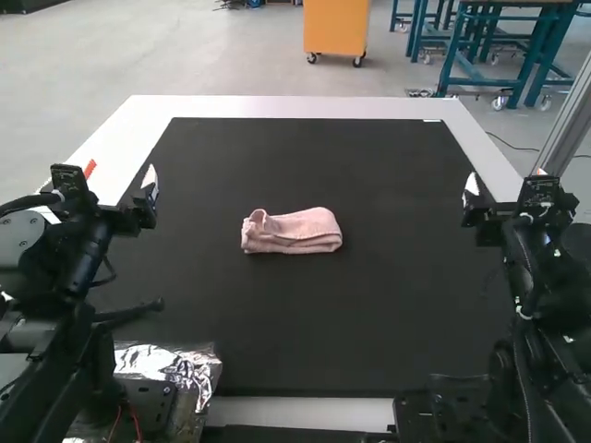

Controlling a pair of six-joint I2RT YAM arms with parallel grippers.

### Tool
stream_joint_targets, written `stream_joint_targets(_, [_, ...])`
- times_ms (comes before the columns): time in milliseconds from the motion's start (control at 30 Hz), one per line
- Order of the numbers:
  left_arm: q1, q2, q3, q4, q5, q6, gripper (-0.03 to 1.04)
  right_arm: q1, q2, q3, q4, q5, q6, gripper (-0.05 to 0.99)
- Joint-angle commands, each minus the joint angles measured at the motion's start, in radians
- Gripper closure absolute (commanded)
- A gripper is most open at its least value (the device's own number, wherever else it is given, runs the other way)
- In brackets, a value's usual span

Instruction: Fold the towel.

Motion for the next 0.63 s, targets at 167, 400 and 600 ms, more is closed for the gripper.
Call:
stream_joint_targets(167, [0.006,-0.009,-0.007,-0.249,-0.054,-0.145,0.05,-0.009,-0.01,-0.009,-0.261,0.014,0.058,0.01])
stream_joint_targets(400, [0.006,-0.009,-0.006,-0.25,-0.055,-0.145,0.05,-0.006,-0.01,-0.009,-0.263,0.009,0.058,0.01])
stream_joint_targets(600, [0.006,-0.009,-0.006,-0.25,-0.054,-0.145,0.05,-0.006,-0.01,-0.009,-0.263,0.009,0.058,0.01])
